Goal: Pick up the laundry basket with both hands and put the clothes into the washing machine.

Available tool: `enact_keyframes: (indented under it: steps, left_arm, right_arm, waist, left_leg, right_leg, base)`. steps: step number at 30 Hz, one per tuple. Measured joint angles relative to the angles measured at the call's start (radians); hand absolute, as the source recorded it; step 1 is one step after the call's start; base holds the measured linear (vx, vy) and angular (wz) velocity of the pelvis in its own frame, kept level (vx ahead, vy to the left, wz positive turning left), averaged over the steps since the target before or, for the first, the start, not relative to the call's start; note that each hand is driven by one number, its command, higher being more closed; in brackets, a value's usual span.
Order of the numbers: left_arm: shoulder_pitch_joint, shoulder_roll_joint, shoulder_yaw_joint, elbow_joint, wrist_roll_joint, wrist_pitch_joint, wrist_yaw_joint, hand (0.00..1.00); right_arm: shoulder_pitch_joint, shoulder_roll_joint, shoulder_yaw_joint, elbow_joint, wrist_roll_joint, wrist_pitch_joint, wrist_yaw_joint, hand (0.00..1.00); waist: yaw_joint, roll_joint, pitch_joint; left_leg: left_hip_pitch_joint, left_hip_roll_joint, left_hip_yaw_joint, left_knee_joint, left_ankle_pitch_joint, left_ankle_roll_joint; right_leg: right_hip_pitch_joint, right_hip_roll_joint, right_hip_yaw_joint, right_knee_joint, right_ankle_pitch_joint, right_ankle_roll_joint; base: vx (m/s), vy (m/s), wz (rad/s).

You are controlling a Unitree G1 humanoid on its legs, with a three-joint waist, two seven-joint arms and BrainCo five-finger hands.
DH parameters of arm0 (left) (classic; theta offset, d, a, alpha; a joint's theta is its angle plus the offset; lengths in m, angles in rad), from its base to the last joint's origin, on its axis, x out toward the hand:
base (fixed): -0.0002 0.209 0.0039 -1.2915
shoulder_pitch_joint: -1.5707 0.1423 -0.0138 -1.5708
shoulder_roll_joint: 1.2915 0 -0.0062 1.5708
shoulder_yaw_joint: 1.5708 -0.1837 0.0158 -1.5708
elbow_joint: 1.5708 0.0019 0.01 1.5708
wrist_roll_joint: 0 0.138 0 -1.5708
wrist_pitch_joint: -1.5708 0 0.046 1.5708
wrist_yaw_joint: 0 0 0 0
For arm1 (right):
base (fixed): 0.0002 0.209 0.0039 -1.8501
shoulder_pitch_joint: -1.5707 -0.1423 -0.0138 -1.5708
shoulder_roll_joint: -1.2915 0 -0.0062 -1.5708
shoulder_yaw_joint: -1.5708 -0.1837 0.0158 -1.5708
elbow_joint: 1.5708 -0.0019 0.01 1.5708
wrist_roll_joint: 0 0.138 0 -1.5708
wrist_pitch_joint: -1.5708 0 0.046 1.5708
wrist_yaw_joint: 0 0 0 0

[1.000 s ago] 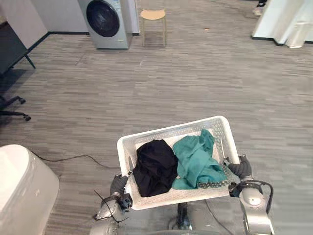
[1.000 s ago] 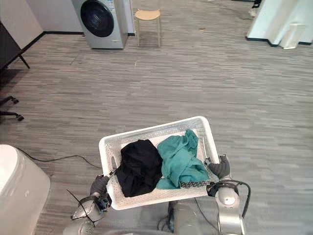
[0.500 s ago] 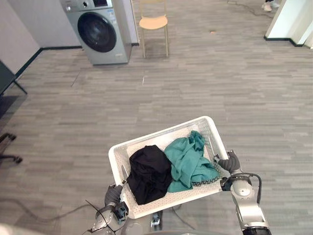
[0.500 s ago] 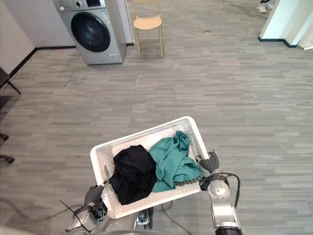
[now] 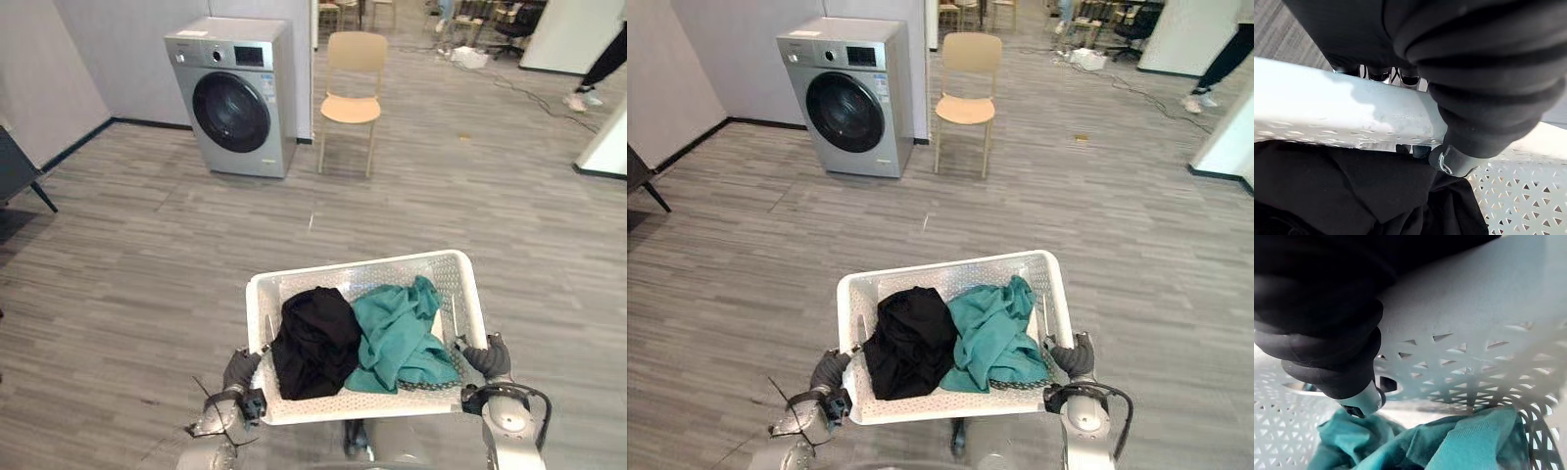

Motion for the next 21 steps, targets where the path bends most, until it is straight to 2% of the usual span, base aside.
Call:
enact_keyframes:
  steps: [1, 2, 3, 4, 5, 6, 7, 8, 9, 10, 11, 12, 13, 14, 15, 16, 17, 18, 19, 20, 21]
  left_arm:
    - [-0.01, -0.023, 0.001, 0.0, 0.01, -0.003, 0.0, 1.0]
    - [0.005, -0.041, 0.003, 0.003, 0.009, -0.003, -0.001, 1.0]
    - [0.049, -0.044, 0.015, -0.008, 0.006, -0.008, -0.004, 1.0]
    - [0.06, -0.059, 0.02, -0.007, 0.004, -0.01, -0.004, 1.0]
    - [0.061, -0.061, 0.018, -0.006, -0.001, -0.021, -0.005, 1.0]
    - [0.065, -0.052, 0.027, 0.002, -0.001, -0.02, -0.005, 1.0]
    - [0.082, -0.04, 0.049, 0.011, -0.002, -0.017, -0.005, 1.0]
    - [0.099, -0.042, 0.064, 0.01, -0.004, -0.017, -0.007, 1.0]
    - [0.135, -0.053, 0.085, 0.009, -0.019, -0.026, -0.008, 1.0]
    - [0.138, -0.06, 0.097, -0.014, -0.026, -0.044, -0.013, 1.0]
    - [0.131, -0.062, 0.102, -0.013, -0.026, -0.043, -0.014, 1.0]
    - [0.125, -0.062, 0.113, -0.006, -0.032, -0.044, -0.013, 1.0]
    - [0.124, -0.063, 0.116, -0.005, -0.033, -0.042, -0.012, 1.0]
    - [0.127, -0.063, 0.118, -0.004, -0.034, -0.042, -0.011, 1.0]
    - [0.133, -0.057, 0.117, -0.001, -0.036, -0.04, -0.009, 1.0]
    - [0.125, -0.054, 0.115, 0.01, -0.038, -0.032, 0.001, 1.0]
    - [0.117, -0.052, 0.115, 0.009, -0.038, -0.028, 0.003, 1.0]
    - [0.106, -0.051, 0.107, 0.01, -0.038, -0.022, 0.011, 1.0]
    - [0.105, -0.051, 0.094, 0.012, -0.037, -0.02, 0.015, 1.0]
    - [0.094, -0.048, 0.081, 0.012, -0.035, -0.018, 0.021, 1.0]
    - [0.095, -0.048, 0.075, 0.012, -0.034, -0.014, 0.025, 1.0]
  right_arm:
    - [0.009, -0.021, -0.003, -0.025, 0.007, 0.0, -0.002, 1.0]
    - [0.02, -0.042, 0.002, -0.04, 0.017, -0.003, -0.003, 1.0]
    - [0.03, -0.047, 0.027, -0.053, 0.018, 0.001, -0.004, 1.0]
    - [0.023, -0.06, 0.029, -0.05, 0.019, 0.002, -0.004, 1.0]
    - [-0.003, -0.07, 0.025, -0.016, 0.026, 0.003, -0.001, 1.0]
    - [-0.03, -0.069, 0.036, 0.031, 0.027, 0.013, 0.001, 1.0]
    - [-0.051, -0.057, 0.068, 0.073, 0.027, 0.023, 0.001, 1.0]
    - [-0.055, -0.057, 0.093, 0.081, 0.027, 0.027, -0.001, 1.0]
    - [-0.064, -0.076, 0.126, 0.082, 0.026, 0.028, -0.004, 1.0]
    - [-0.091, -0.1, 0.134, 0.088, 0.039, 0.026, -0.007, 1.0]
    - [-0.117, -0.103, 0.134, 0.1, 0.038, 0.027, -0.006, 1.0]
    - [-0.171, -0.113, 0.148, 0.142, 0.037, 0.027, -0.002, 1.0]
    - [-0.186, -0.117, 0.165, 0.154, 0.037, 0.027, -0.002, 1.0]
    - [-0.181, -0.118, 0.171, 0.147, 0.037, 0.027, -0.003, 1.0]
    - [-0.157, -0.112, 0.17, 0.134, 0.036, 0.027, -0.008, 1.0]
    - [-0.145, -0.096, 0.16, 0.157, 0.034, 0.033, -0.015, 1.0]
    - [-0.147, -0.099, 0.152, 0.166, 0.035, 0.033, -0.017, 1.0]
    - [-0.154, -0.097, 0.135, 0.175, 0.035, 0.032, -0.016, 1.0]
    - [-0.156, -0.088, 0.128, 0.185, 0.032, 0.032, -0.016, 1.0]
    - [-0.141, -0.085, 0.121, 0.185, 0.03, 0.03, -0.015, 1.0]
    - [-0.137, -0.085, 0.114, 0.185, 0.03, 0.028, -0.014, 1.0]
  waist:
    - [-0.032, 0.009, 0.024]
    - [-0.031, 0.03, 0.022]
    - [-0.017, 0.036, 0.011]
    - [-0.004, 0.069, 0.012]
    - [0.023, 0.103, 0.029]
    - [0.039, 0.085, 0.051]
    - [0.069, 0.053, 0.061]
    - [0.089, 0.038, 0.059]
    - [0.114, 0.024, 0.053]
    - [0.136, 0.031, 0.048]
    - [0.146, 0.033, 0.046]
    - [0.166, 0.032, 0.046]
    - [0.175, 0.032, 0.044]
    - [0.174, 0.029, 0.044]
    - [0.174, 0.021, 0.039]
    - [0.159, -0.031, 0.003]
    - [0.154, -0.039, -0.008]
    - [0.144, -0.06, -0.002]
    - [0.138, -0.083, 0.006]
    - [0.132, -0.104, 0.014]
    - [0.129, -0.101, 0.016]
  left_leg:
    - [-0.048, -0.006, -0.009, 0.156, 0.097, 0.028]
    - [-0.099, -0.004, 0.017, 0.3, 0.196, -0.011]
    - [-0.21, -0.003, 0.035, 0.541, 0.458, -0.078]
    - [-0.279, -0.001, 0.019, 0.688, 0.496, -0.073]
    - [-0.421, 0.006, 0.016, 0.995, 0.439, -0.061]
    - [-0.52, 0.027, 0.046, 1.159, 0.383, 0.011]
    - [-0.631, 0.058, 0.103, 1.239, 0.303, 0.119]
    - [-0.691, 0.063, 0.121, 1.232, 0.27, 0.142]
    - [-0.803, 0.059, 0.13, 1.153, 0.22, 0.127]
    - [-0.88, 0.038, 0.121, 0.957, 0.182, 0.073]
    - [-0.892, 0.019, 0.112, 0.815, 0.174, 0.058]
    - [-0.884, -0.006, 0.073, 0.486, 0.175, 0.041]
    - [-0.857, 0.005, 0.062, 0.198, 0.194, 0.025]
    - [-0.841, 0.01, 0.062, 0.106, 0.196, 0.027]
    - [-0.828, 0.011, 0.11, 0.092, 0.309, 0.019]
    - [-0.829, -0.045, 0.163, 0.154, 0.282, 0.059]
    - [-0.83, -0.06, 0.176, 0.179, 0.245, 0.071]
    - [-0.789, -0.098, 0.199, 0.209, 0.177, 0.098]
    - [-0.716, -0.14, 0.204, 0.18, 0.143, 0.121]
    - [-0.609, -0.188, 0.2, 0.121, 0.128, 0.135]
    - [-0.553, -0.201, 0.195, 0.087, 0.124, 0.137]
  right_leg:
    - [-0.012, -0.033, -0.049, 0.149, -0.044, -0.034]
    - [0.008, 0.002, -0.072, 0.129, -0.095, -0.01]
    - [0.106, 0.047, -0.082, 0.005, -0.154, -0.03]
    - [0.138, 0.085, -0.072, -0.012, -0.165, -0.041]
    - [0.224, 0.137, -0.042, -0.045, -0.187, -0.051]
    - [0.301, 0.155, -0.007, -0.077, -0.2, -0.058]
    - [0.39, 0.161, 0.051, -0.139, -0.207, -0.062]
    - [0.426, 0.158, 0.088, -0.178, -0.217, -0.055]
    - [0.484, 0.16, 0.161, -0.249, -0.231, -0.058]
    - [0.52, 0.154, 0.216, -0.294, -0.241, -0.041]
    - [0.532, 0.144, 0.243, -0.295, -0.251, -0.03]
    - [0.564, 0.118, 0.293, -0.293, -0.283, -0.002]
    - [0.607, 0.096, 0.327, -0.297, -0.319, 0.028]
    - [0.635, 0.084, 0.344, -0.295, -0.344, 0.043]
    - [0.691, 0.056, 0.381, -0.266, -0.388, 0.065]
    - [0.669, 0.002, 0.436, -0.159, -0.399, 0.072]
    - [0.64, -0.009, 0.471, -0.08, -0.379, 0.089]
    - [0.59, -0.012, 0.527, 0.12, -0.301, 0.159]
    - [0.526, -0.023, 0.54, 0.319, -0.161, 0.19]
    - [0.422, -0.065, 0.508, 0.559, -0.04, 0.109]
    - [0.372, -0.079, 0.478, 0.655, -0.039, 0.073]
  base:
    - [0.76, -0.192, 0.59]
    - [0.66, -0.259, 0.26]
    - [0.48, -0.215, -0.31]
    - [0.75, -0.164, -0.83]
    - [0.68, -0.049, -0.94]
    - [0.82, -0.041, -1.12]
    - [0.54, -0.049, -0.96]
    - [0.8, -0.043, -1.25]
    - [0.68, 0.012, -1.37]
    - [0.84, 0.112, -1.39]
    - [0.74, 0.221, -1.37]
    - [0.9, 0.308, -1.34]
    - [0.77, 0.284, -1.2]
    - [0.84, 0.329, -0.85]
    - [0.91, 0.355, -0.3]
    - [0.92, 0.357, -0.16]
    - [0.89, 0.357, 0.02]
    - [0.83, 0.34, -0.08]
    - [0.94, 0.372, -0.17]
    - [0.72, 0.263, -0.18]
    - [0.66, 0.21, -0.04]
